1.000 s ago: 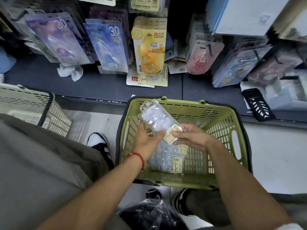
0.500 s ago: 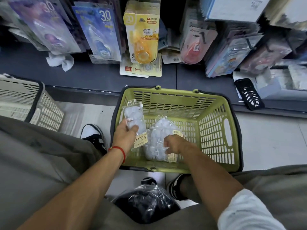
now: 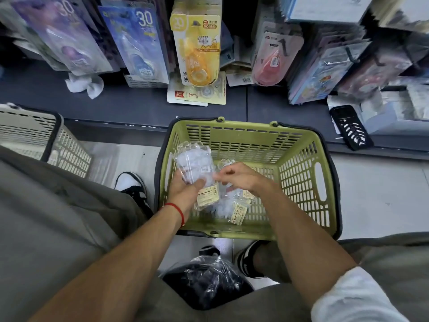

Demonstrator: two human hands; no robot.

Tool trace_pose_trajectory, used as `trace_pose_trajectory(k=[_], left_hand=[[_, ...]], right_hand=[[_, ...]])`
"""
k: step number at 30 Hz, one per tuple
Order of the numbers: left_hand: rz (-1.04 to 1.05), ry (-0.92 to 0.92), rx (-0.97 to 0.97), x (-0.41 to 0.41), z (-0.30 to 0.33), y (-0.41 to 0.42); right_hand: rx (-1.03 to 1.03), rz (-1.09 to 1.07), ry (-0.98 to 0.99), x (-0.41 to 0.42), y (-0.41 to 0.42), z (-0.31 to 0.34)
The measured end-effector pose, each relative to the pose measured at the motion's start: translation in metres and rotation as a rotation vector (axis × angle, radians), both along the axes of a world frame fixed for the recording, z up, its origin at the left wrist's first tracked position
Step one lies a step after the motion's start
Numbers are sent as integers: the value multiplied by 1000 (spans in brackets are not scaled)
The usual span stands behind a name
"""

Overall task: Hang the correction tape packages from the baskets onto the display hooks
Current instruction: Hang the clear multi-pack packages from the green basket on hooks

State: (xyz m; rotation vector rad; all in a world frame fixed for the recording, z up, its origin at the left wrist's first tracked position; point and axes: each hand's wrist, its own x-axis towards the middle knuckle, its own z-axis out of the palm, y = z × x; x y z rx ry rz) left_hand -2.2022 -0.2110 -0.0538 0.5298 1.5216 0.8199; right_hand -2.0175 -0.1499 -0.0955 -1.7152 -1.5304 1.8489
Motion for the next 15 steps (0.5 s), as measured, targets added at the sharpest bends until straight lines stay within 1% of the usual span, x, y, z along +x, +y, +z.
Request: trace_pose_trajectory(k=[1,2,3,4,5,6,9,11,13,15], left_hand=[[14,29,-12,-3,-2,-1],[29,45,-24,-6,-3,-1],[41,57,-34,-9,-4,-2],[54,63,-39,-11,-5,-2],[66,65,-37,-13,-5,-2],[76,63,-30,-15,-5,-2],[55,61,-16,-18,-7,-2],[44,89,-8,-20,-10,-2],[53,99,-7,-20,-14,-2],[48,110,-17,-19,-16,-1]], right_hand=[[74,-16,-93,-2,0,-10],[157,38,-242,0,-1,-19],[205,179,-433,3,-4,-30],[198,321,-583,8,-10,-41],[175,411,-674,11,-18,-51],[162,438,-715,13,-23,-58],[263,376,-762,16,-24,-70],[326,266,-742,18,-18,-66],[303,193,-635,23,-11,-62],[221,290,-539,22,-11,-58]])
